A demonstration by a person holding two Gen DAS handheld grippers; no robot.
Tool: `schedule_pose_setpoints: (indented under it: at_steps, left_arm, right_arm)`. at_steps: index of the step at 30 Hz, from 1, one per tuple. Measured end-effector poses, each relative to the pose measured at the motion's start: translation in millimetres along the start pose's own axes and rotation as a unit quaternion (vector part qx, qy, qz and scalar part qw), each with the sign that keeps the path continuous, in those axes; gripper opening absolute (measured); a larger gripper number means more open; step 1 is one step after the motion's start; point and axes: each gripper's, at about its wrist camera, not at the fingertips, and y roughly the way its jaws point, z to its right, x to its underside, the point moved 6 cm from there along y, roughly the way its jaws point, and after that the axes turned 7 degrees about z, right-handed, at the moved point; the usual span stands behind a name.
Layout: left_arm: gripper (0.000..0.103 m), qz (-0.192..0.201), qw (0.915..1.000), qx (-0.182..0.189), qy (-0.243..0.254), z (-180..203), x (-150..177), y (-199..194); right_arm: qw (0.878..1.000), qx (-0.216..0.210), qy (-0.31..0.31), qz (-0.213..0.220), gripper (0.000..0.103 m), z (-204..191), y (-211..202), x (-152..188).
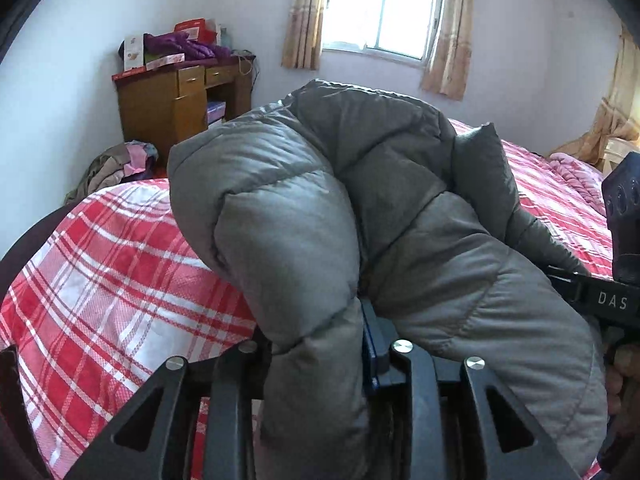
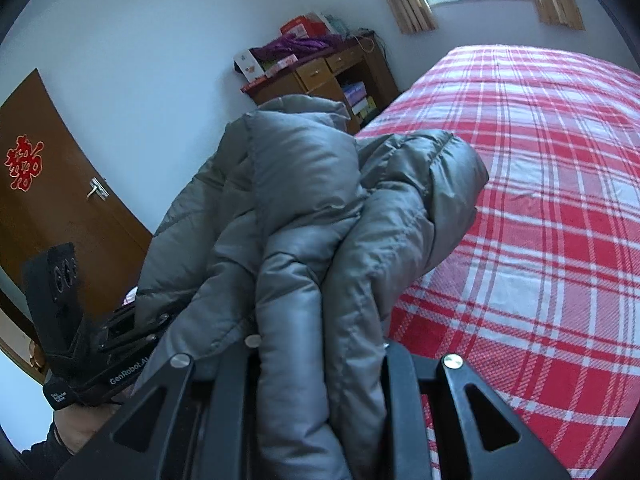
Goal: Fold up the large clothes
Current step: 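Lift the folded grey jacket bundle off the bed with both grippers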
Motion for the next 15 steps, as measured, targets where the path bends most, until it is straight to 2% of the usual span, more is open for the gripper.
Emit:
schedule_pose_setpoints:
  at_steps: [6, 11, 15]
  left_arm:
    - [0.048, -0.005, 0.9999, -0.013, -0.004, -5.5, 6.0, 6.7]
    - [0.066, -0.012, 0.9996, -0.023, -0.012, -12.5, 10.0, 12.6]
    - [0.077, -0.02, 0.9992, -0.029, -0.02, -16.6, 12.7, 16.9]
  right_arm:
    - [1.0, 0.01, 0.002, -0.011, 0.022, 5.6, 10.3, 5.5]
    - [1.0, 0.017, 0.003, -0.019, 0.024, 9.1, 16.6, 9.9]
    - [0.999, 0.026, 0.005, -0.021, 0.031, 15.9, 19.8, 14.2]
